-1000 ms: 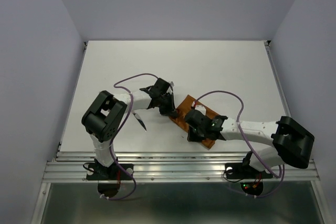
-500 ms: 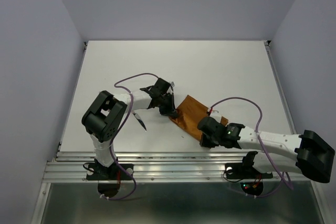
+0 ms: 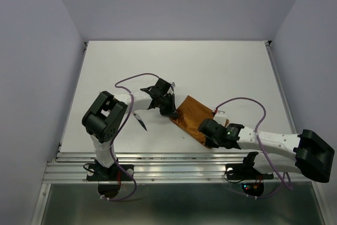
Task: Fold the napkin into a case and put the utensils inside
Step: Smooth out the 2/3-rectangle-folded napkin at the center of the board.
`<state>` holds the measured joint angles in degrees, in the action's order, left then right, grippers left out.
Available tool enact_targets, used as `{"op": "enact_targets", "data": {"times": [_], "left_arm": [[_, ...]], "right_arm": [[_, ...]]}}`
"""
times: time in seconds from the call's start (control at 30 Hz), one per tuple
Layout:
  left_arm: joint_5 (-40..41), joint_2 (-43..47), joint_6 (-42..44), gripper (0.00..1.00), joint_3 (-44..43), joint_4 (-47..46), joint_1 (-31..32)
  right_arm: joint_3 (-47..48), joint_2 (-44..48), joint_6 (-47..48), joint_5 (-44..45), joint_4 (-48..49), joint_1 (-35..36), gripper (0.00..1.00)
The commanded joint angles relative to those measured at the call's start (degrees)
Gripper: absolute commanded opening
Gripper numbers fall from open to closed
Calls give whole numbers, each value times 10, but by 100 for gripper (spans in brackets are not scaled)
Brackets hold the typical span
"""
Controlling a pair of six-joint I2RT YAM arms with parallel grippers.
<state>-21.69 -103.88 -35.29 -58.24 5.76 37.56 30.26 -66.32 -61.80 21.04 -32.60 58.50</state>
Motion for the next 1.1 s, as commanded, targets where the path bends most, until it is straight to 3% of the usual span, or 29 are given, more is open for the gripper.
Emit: {"op": "enact_targets", "data": {"times": [0.0, 0.23, 0.5, 0.77, 1.07], "left_arm": [[21, -9, 25, 0, 4, 59, 6], [20, -8, 29, 0, 5, 60, 7], [17, -14, 32, 0, -2, 61, 8], [17, -12, 33, 0, -10, 67, 9], [18, -5, 29, 0, -4, 69, 10]], "right_arm": [[4, -1, -27, 41, -34, -3, 1], [38, 83, -17, 74, -80, -3, 1], [-43, 25, -70, 7, -38, -3, 1], [95, 51, 6, 53, -81, -3, 1], [154, -98, 76, 18, 55, -3, 1]]}}
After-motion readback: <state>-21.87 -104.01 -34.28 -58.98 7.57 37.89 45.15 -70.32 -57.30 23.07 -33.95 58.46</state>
